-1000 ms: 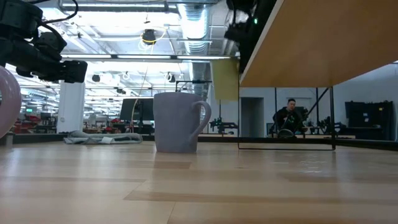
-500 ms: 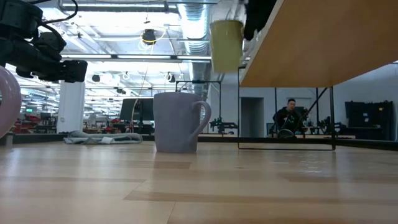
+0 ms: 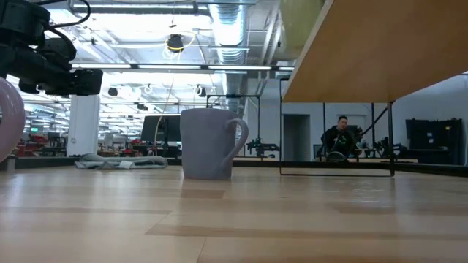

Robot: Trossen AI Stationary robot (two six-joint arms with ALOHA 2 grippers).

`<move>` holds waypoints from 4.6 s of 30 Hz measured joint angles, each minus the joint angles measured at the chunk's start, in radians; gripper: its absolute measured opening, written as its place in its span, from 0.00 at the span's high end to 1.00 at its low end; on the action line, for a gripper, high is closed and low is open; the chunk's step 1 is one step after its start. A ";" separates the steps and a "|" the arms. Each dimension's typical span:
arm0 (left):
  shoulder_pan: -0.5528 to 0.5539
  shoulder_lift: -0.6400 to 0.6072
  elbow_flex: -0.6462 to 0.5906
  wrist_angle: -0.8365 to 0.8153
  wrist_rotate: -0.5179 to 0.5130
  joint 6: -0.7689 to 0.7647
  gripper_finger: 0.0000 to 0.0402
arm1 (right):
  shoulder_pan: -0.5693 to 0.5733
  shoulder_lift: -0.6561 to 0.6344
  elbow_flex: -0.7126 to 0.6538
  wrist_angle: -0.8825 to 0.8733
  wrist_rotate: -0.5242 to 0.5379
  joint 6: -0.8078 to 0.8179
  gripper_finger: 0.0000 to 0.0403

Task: Stack small to large cups/mugs on shelf
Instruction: Put the yellow mug on the shelf

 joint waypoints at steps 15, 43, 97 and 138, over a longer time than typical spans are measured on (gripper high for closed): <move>0.000 0.000 0.000 0.000 0.000 -0.116 0.53 | 0.268 -0.171 -0.117 -0.106 0.116 0.201 0.84; 0.000 0.000 0.000 0.000 0.080 -0.158 0.53 | 0.384 -0.288 -0.478 0.192 -0.041 0.061 0.84; 0.000 0.000 0.000 0.000 0.081 -0.171 0.53 | 0.212 -0.331 -0.542 0.222 -0.114 -0.173 0.84; 0.000 0.000 0.000 0.000 0.083 -0.172 0.53 | 0.150 -0.370 -0.615 0.270 -0.142 -0.202 0.84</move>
